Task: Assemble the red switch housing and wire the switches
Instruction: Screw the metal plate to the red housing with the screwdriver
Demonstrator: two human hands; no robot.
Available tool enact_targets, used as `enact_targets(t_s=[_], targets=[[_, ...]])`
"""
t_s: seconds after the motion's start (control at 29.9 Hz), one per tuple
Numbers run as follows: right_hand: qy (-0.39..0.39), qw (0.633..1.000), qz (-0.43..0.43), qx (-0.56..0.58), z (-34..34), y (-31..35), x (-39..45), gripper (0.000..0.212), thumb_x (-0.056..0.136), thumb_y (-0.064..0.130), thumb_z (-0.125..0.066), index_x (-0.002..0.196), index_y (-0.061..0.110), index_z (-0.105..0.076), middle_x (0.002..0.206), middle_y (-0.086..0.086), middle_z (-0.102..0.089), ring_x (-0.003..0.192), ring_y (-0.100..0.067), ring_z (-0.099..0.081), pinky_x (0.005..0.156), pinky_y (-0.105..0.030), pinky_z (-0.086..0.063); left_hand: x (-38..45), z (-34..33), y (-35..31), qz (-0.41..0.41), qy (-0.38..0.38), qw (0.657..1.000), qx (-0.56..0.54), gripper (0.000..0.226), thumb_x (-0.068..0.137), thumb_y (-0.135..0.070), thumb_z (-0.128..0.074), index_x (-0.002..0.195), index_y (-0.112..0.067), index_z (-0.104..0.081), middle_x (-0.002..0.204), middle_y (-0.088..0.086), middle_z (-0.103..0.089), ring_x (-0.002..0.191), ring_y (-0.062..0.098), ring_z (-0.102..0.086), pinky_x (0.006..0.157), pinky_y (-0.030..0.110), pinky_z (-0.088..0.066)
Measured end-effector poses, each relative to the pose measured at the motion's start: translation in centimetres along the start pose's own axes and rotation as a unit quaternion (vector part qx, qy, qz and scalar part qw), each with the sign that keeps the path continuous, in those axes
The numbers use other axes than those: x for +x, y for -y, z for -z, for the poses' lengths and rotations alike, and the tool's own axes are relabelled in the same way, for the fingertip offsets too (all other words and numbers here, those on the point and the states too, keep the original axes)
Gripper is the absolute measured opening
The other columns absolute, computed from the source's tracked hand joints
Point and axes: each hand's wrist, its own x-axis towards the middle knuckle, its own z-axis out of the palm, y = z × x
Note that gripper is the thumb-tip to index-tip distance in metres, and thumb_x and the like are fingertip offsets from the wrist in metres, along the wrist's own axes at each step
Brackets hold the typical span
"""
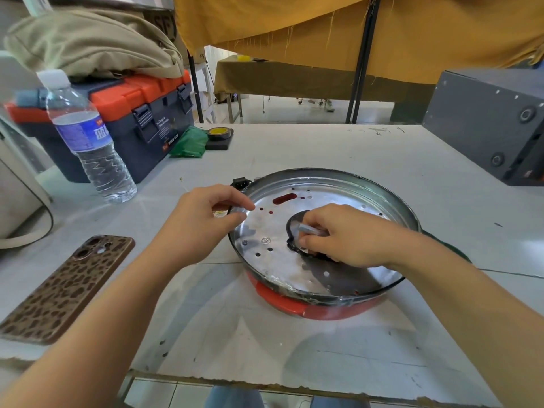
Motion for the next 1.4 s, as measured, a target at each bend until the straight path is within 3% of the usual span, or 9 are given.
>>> enact_targets(t_s=[0.23,0.43,0.53,0.67,0.74,0.87,1.07,1.24,1.4], targets=[[0.005,0.999,0.001,0.038,-0.1,0.0,0.2,0.023,0.094,0.03,-0.054,0.085,0.009,-0.059,0.089,-0.01,-0.067,0.066,-0.018,-0.052,0.066,-0.034,-0.045,-0.9,-0.5,-1.4,-0.065,0.047,0.994,0.068,0.01,0.081,-0.03,-0.068,0.092,-0.03,-0.069,0.101,-0.019,-0.066,0.101,-0.005,-0.057,0.088,0.007,-0.039],[0.006,0.995,0.018,0.096,0.4,-0.5,-0.1,0.018,0.092,0.023,-0.058,0.075,0.018,-0.059,0.056,0.011,-0.062,0.047,-0.005,-0.05,0.051,-0.018,-0.04,-1.2,-1.4,-3.8,-0.148,0.214,0.956,0.134,0.057,0.07,-0.072,-0.057,0.112,-0.034,-0.064,0.113,-0.02,-0.063,0.105,-0.005,-0.053,0.091,0.019,-0.041],[-0.015,0.998,0.015,0.067,1.0,-1.1,-0.3,0.015,0.089,0.026,-0.063,0.076,0.018,-0.063,0.06,0.006,-0.057,0.056,-0.009,-0.049,0.057,-0.025,-0.038,-0.9,-1.7,-4.3,-0.132,0.248,0.948,0.149,0.066,0.065,-0.08,-0.055,0.119,-0.042,-0.054,0.118,-0.027,-0.055,0.108,-0.008,-0.048,0.09,0.023,-0.043],[-0.048,0.994,0.012,0.095,2.1,-1.9,-0.8,0.029,0.082,0.022,-0.071,0.056,0.025,-0.058,0.049,0.008,-0.043,0.046,-0.004,-0.038,0.045,-0.015,-0.029,-0.7,-2.5,-4.8,-0.118,0.294,0.94,0.126,0.076,0.059,-0.08,-0.06,0.123,-0.046,-0.04,0.124,-0.032,-0.046,0.111,-0.012,-0.043,0.089,0.014,-0.04],[-0.05,0.994,0.008,0.099,2.5,-2.4,-1.0,0.037,0.08,0.021,-0.073,0.049,0.027,-0.054,0.047,0.007,-0.042,0.048,-0.007,-0.036,0.048,-0.02,-0.03,-0.7,-3.0,-5.2,-0.115,0.318,0.934,0.116,0.08,0.059,-0.076,-0.066,0.126,-0.044,-0.036,0.124,-0.034,-0.044,0.113,-0.016,-0.039,0.089,0.009,-0.038],[-0.026,0.994,0.006,0.109,2.8,-3.0,-1.6,0.013,0.08,0.024,-0.072,0.069,0.019,-0.069,0.07,-0.012,-0.064,0.058,-0.013,-0.048,0.06,-0.032,-0.041,-0.5,-3.7,-5.5,-0.122,0.352,0.917,0.139,0.082,0.059,-0.077,-0.063,0.129,-0.046,-0.032,0.118,-0.034,-0.046,0.112,-0.012,-0.042,0.089,0.014,-0.041],[-0.001,0.994,0.013,0.107,3.0,-3.1,-1.8,0.011,0.083,0.022,-0.069,0.073,0.02,-0.071,0.074,-0.004,-0.069,0.059,-0.012,-0.054,0.063,-0.038,-0.049,-0.3,-3.8,-5.7,-0.138,0.347,0.916,0.145,0.078,0.056,-0.083,-0.054,0.124,-0.052,-0.035,0.108,-0.034,-0.049,0.103,-0.012,-0.046,0.082,0.012,-0.043],[0.016,0.995,0.04,0.087,3.2,-3.0,-2.0,0.016,0.082,0.019,-0.07,0.066,0.025,-0.068,0.056,0.013,-0.059,0.053,-0.003,-0.046,0.053,-0.019,-0.039,-0.2,-4.1,-5.8,-0.153,0.347,0.918,0.119,0.062,0.061,-0.077,-0.059,0.114,-0.051,-0.042,0.103,-0.04,-0.044,0.103,-0.012,-0.044,0.077,0.001,-0.037],[0.047,0.994,0.057,0.075,3.5,-3.0,-2.2,0.009,0.079,0.017,-0.072,0.071,0.021,-0.071,0.066,0.007,-0.065,0.06,-0.004,-0.053,0.057,-0.018,-0.043,-0.2,-4.1,-5.7,-0.159,0.357,0.915,0.096,0.071,0.059,-0.077,-0.057,0.123,-0.055,-0.037,0.106,-0.043,-0.043,0.104,-0.016,-0.043,0.075,0.0,-0.035]])
